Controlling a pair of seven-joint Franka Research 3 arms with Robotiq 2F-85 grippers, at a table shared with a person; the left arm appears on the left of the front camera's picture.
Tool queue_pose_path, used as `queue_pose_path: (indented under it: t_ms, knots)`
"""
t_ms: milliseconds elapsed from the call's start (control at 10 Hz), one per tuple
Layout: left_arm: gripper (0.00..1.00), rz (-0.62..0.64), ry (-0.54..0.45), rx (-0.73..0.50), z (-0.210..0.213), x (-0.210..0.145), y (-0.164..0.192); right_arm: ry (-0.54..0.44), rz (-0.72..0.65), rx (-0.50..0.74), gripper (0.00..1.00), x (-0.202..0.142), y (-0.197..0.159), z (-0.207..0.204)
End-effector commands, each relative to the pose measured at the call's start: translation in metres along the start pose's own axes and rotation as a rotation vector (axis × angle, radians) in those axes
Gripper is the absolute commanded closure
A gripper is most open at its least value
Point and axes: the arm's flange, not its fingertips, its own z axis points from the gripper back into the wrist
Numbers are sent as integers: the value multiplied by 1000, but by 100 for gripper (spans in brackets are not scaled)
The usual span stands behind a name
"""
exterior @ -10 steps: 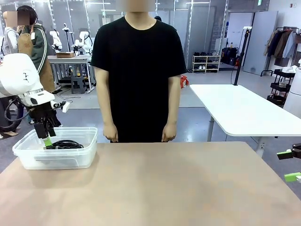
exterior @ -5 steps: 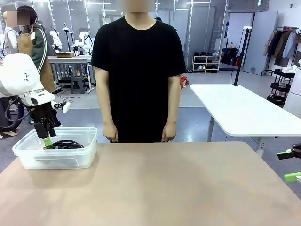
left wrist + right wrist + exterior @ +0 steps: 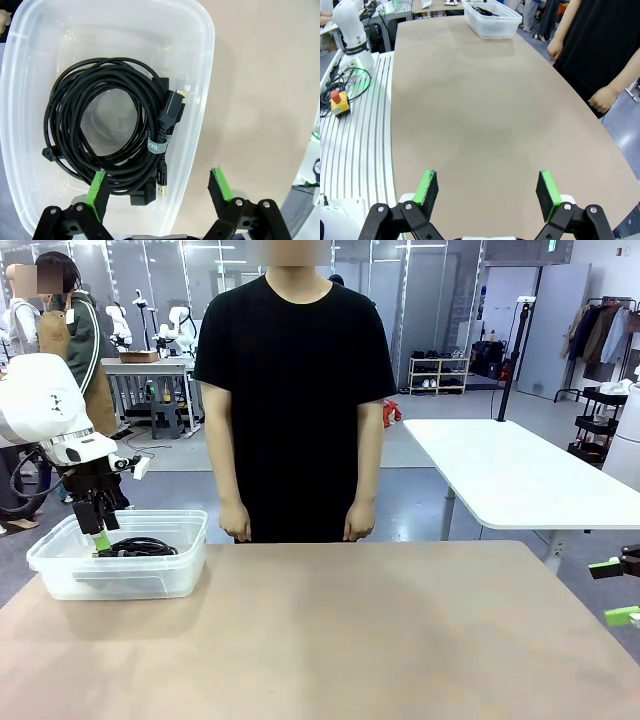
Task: Organize and store the cables.
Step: Place the USB Extension Cable into the Organizing box.
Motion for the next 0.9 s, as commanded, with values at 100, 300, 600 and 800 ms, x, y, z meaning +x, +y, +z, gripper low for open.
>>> queue_pose_path:
  t_ms: [100,300,600,800]
  knots:
    - [0,3,8,2,0,0,0,-10,-7,-4,0,2,-1,0]
    - [0,3,8,2,0,0,0,-10,-7,-4,0,2,-1,0]
    - [0,3,8,2,0,0,0,-10,-7,-4,0,2,-1,0]
    - [0,3,8,2,0,0,0,-10,-7,-4,0,2,-1,0]
